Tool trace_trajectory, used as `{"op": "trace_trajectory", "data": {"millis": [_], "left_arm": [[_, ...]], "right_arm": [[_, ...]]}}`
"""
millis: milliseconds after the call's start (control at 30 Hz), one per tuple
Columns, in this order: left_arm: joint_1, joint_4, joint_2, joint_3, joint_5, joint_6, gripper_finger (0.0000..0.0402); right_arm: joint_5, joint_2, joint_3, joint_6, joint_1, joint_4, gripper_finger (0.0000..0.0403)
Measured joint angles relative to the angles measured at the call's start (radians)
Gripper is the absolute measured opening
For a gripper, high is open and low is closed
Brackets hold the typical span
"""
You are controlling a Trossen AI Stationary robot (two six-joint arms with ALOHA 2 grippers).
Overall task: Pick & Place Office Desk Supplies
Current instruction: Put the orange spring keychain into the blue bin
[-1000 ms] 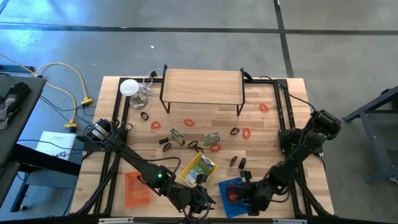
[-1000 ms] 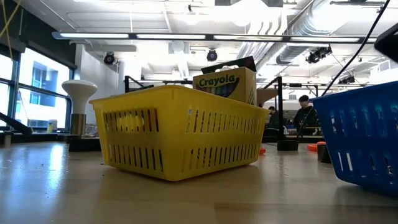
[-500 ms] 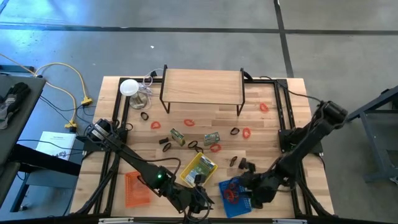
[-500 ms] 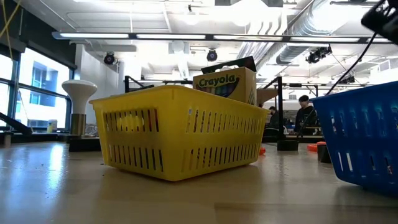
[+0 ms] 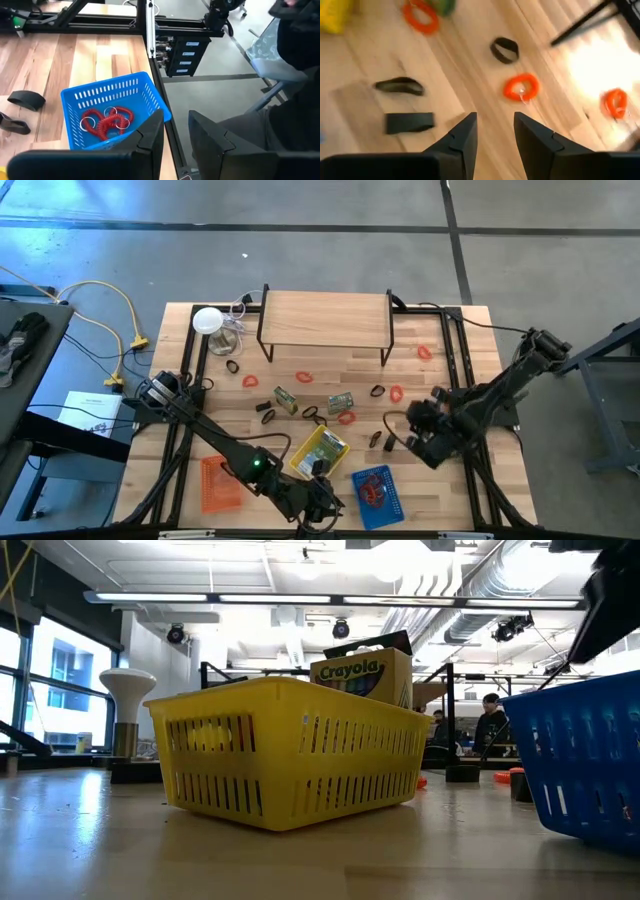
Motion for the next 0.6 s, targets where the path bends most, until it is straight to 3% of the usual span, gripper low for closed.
{"op": "trace_trajectory", "data": {"millis": [133, 600], "left_arm": [[0.000, -0.001, 0.000, 0.000, 0.000, -0.002, 0.0086], [-0.005, -0.013, 0.000, 0.000, 0.000, -0.054, 0.0086]], "right_arm": [[-0.111, -0.005, -0.075, -0.137, -0.116, 0.084, 0.0115], [-0.417, -0.059, -0.388, -0.714, -0.597, 0.643, 0.0111]]}}
